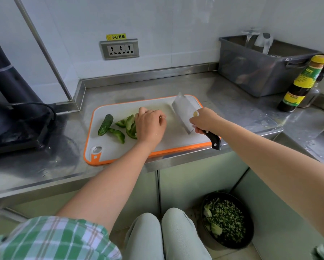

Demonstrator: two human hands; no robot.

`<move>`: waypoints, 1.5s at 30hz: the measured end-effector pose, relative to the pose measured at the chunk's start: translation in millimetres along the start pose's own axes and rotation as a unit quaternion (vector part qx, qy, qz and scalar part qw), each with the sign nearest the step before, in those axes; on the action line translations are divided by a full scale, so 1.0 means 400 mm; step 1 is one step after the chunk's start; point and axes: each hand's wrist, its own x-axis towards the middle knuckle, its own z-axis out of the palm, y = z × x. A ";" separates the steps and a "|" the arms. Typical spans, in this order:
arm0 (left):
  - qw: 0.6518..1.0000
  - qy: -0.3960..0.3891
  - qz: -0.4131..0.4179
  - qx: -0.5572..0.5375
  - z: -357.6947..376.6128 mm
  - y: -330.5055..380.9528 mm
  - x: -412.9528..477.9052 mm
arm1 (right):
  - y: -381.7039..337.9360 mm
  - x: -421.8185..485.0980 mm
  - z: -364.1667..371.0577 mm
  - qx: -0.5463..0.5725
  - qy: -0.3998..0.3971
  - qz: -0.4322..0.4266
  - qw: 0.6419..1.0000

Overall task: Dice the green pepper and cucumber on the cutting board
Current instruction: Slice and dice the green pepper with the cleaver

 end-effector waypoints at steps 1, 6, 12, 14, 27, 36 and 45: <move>1.000 -0.004 -0.005 -0.017 -0.001 0.004 0.001 | 0.005 -0.004 -0.007 -0.015 0.020 0.005 1.000; 0.935 -0.131 -0.132 -0.302 -0.018 0.062 0.023 | -0.016 -0.025 -0.005 -0.090 0.069 -0.061 0.992; 0.828 -0.165 -0.315 -0.434 0.007 0.115 0.080 | -0.042 -0.070 0.037 -0.207 0.110 -0.169 0.957; 0.840 -0.153 -0.320 -0.410 0.033 0.101 0.090 | -0.025 -0.063 0.037 -0.198 0.082 -0.195 0.957; 0.785 -0.113 -0.366 -0.486 0.042 0.082 0.107 | 0.031 0.013 0.021 0.193 -0.086 -0.222 0.952; 0.793 -0.091 -0.383 -0.465 0.050 0.072 0.116 | 0.071 0.049 0.036 0.032 -0.050 -0.142 0.988; 0.804 -0.082 -0.378 -0.452 0.035 0.075 0.117 | 0.070 0.050 0.035 0.040 -0.034 -0.173 0.983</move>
